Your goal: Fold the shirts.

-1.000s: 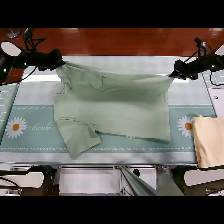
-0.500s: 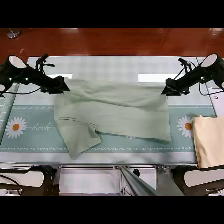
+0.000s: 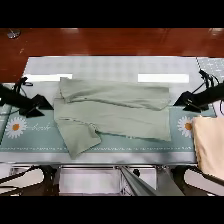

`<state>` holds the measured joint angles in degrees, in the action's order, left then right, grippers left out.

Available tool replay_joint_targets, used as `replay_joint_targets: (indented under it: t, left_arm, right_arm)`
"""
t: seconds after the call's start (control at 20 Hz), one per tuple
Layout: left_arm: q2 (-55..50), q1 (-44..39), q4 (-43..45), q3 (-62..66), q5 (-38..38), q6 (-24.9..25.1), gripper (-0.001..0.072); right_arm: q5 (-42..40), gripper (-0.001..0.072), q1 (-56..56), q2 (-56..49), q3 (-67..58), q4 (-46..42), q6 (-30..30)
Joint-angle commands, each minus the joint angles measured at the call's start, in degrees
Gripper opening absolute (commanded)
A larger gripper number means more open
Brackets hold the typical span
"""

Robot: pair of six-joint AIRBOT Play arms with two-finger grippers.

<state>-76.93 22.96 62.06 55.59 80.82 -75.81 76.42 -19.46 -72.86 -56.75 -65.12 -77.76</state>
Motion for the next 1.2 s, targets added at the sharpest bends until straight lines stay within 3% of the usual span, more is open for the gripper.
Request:
replay_joint_targets:
  t: [0.0, 0.2, 0.35, 0.65, 0.7, 0.75, 0.8, 0.95, 1.15]
  left_arm:
    - [7.87, 9.66, -6.49, -16.00, -1.70, 3.37, 0.0702]
    - [10.60, 12.92, -13.22, -25.11, -6.54, 6.47, 0.0702]
    - [10.49, 8.76, -18.64, -28.65, -11.50, 9.35, 0.0702]
    - [9.75, -0.92, -21.11, -29.79, -17.70, 9.40, 0.0698]
    - [9.77, -1.38, -21.11, -29.73, -17.68, 9.40, 0.0588]
    - [9.77, -1.49, -21.14, -29.70, -17.29, 9.53, 0.0220]
    - [9.77, -1.55, -21.33, -29.64, -16.20, 11.32, 0.0023]
    - [9.90, -1.57, -21.42, -28.41, -13.49, 12.24, 0.0020]
    - [10.25, -1.57, -21.40, -27.96, -12.59, 12.83, 0.0020]
  right_arm:
    - [-7.65, 0.0617, -2.51, 14.71, 18.64, 5.77, 2.93]
    - [-8.94, 0.0617, -2.51, 24.15, 28.50, 13.73, 2.01]
    - [-7.78, 0.0617, -2.49, 25.46, 28.96, 14.78, 1.99]
    - [-9.42, 0.0617, -3.89, 25.46, 27.69, 14.34, 1.97]
    - [-9.97, 0.0617, -6.01, 25.46, 26.47, 14.25, 1.70]
    - [-9.94, 0.0617, -8.22, 25.46, 25.53, 13.53, 1.70]
    - [-9.11, 0.0617, -10.58, 25.46, 25.09, 10.99, 1.68]
    - [-2.34, 0.0617, -13.09, 25.40, 26.05, -4.76, -3.10]
    - [0.68, 0.0617, -12.81, 25.40, 33.29, -0.46, -6.16]
